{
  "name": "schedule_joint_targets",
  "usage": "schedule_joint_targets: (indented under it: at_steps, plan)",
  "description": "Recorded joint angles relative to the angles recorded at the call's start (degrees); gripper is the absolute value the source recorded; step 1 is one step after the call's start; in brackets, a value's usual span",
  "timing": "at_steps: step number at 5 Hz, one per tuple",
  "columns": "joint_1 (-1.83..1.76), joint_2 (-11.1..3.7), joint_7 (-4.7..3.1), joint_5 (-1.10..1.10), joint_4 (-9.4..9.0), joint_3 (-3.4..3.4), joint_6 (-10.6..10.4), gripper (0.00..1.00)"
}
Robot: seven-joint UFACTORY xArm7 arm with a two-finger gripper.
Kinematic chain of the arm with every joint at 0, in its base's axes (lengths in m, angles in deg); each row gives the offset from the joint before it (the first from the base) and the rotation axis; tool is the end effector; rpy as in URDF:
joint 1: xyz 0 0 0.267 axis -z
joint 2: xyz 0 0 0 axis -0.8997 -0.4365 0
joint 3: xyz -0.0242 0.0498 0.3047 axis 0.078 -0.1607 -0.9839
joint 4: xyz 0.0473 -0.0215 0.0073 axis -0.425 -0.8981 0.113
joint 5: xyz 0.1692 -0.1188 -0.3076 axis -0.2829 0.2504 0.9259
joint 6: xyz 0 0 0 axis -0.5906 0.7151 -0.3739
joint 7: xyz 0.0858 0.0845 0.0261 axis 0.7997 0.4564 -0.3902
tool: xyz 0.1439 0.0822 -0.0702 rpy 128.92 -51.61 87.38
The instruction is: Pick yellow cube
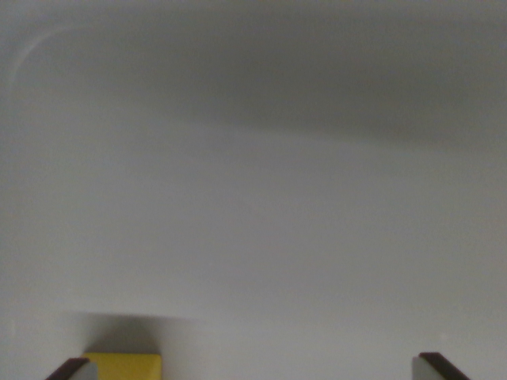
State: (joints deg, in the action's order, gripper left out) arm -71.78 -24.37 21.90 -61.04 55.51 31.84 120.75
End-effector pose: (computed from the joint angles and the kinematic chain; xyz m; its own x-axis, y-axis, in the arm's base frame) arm 0.5067 0.1271 0.1277 0.9969 0.0422 -0.0666 0.0445 -0.9985 0.0328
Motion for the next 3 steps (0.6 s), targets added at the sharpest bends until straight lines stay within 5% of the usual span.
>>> schedule_joint_targets:
  at_steps: [1,2,3]
  plan:
    - [0.00,0.00,0.00,0.00,0.00,0.00,0.00,0.00]
    - [-0.67,-0.95,1.16,0.15,-1.69,-0.57,-2.47,0.00]
    - [-0.67,-0.95,1.16,0.15,-1.69,-0.57,-2.47,0.00]
